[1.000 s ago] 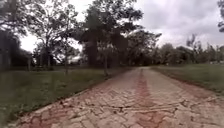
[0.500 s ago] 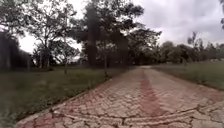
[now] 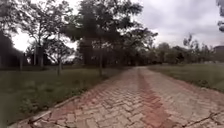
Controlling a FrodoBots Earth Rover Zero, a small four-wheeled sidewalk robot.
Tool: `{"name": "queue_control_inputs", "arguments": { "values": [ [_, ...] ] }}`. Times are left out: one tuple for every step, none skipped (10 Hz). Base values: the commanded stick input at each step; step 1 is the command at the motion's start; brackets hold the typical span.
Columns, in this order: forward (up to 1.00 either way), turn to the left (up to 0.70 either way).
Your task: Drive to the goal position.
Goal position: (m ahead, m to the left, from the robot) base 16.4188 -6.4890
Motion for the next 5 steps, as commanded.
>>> {"name": "queue_control_inputs", "arguments": {
  "values": [
    [0.7, -0.34],
    [0.7, -0.34],
    [0.7, -0.34],
    [0.7, -0.34],
    [0.7, -0.34]
  ]
}}
